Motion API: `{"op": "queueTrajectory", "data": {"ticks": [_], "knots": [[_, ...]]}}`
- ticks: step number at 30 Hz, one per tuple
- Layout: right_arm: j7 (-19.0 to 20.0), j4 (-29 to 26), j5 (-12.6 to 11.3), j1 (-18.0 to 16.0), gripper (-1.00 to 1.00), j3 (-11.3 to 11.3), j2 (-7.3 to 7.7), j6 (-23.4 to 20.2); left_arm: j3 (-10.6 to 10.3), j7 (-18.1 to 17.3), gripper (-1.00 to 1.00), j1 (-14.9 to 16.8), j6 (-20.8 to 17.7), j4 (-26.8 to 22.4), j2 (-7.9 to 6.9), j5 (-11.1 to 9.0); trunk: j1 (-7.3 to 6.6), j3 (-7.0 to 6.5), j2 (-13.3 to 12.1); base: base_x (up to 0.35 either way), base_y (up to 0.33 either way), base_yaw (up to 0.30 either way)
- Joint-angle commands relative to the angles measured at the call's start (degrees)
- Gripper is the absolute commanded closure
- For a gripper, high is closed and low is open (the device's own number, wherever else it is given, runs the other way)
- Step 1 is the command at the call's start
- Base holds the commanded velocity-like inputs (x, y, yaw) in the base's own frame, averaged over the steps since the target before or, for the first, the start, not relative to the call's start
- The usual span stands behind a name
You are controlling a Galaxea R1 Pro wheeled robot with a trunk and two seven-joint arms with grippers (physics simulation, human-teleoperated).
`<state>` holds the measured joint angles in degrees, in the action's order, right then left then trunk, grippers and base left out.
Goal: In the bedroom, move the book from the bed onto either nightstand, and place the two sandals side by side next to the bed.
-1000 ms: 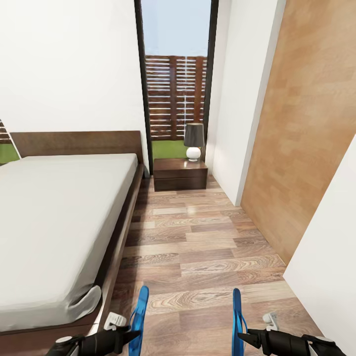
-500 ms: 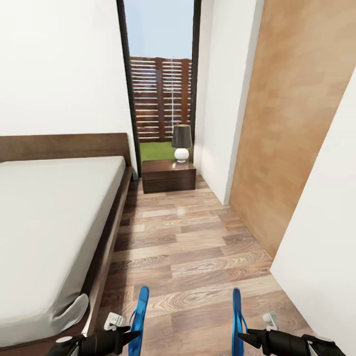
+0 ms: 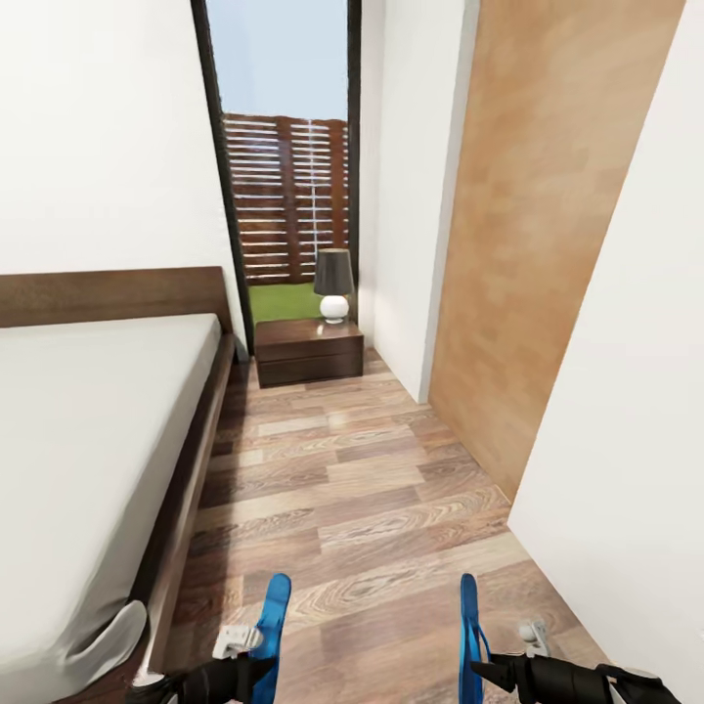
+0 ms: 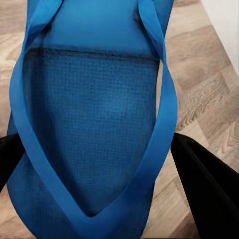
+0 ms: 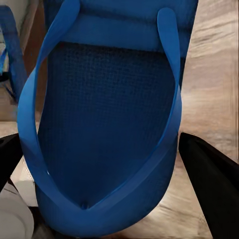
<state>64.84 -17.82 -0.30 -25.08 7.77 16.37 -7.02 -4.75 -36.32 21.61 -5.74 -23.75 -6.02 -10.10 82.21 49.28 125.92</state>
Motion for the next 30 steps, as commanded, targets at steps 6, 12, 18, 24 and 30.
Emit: {"op": "queueTrajectory", "data": {"ticks": [6, 12, 18, 24, 30], "knots": [[-4.8, 7.61, 0.0, -0.05, 1.0, 0.3, -0.28, 2.94, -3.83, 3.54, 1.0, 0.01, 5.01, 7.43, 1.02, 2.46, -0.01, 0.05, 0.02, 0.0, 0.0, -0.162], [-11.24, 8.77, -0.07, -0.05, 1.0, 0.31, -0.29, 4.19, -4.43, 3.69, 1.0, 0.01, 12.21, 13.12, 1.2, 2.79, -0.01, 0.05, 0.02, 0.0, 0.0, -0.166], [-14.37, 8.77, -0.06, -0.05, 1.0, 0.23, -0.37, 4.24, -4.47, 3.65, 1.0, 0.01, 13.08, 13.54, 1.36, 2.78, -0.01, 0.05, 0.02, 0.0, 0.0, -0.131], [-14.08, 8.77, -0.24, -0.03, 1.0, 0.23, -0.38, 4.13, -4.18, 3.85, 1.0, 0.01, 13.1, 13.64, 1.36, 2.09, -0.01, 0.05, 0.02, 0.0, 0.0, -0.031], [-13.88, 8.85, -0.31, -0.04, 1.0, 0.23, -0.45, 4.19, -4.14, 3.93, 1.0, 0.01, 13.12, 13.65, 1.36, -0.22, -0.01, 0.05, 0.02, 0.0, 0.0, -0.002]]}}
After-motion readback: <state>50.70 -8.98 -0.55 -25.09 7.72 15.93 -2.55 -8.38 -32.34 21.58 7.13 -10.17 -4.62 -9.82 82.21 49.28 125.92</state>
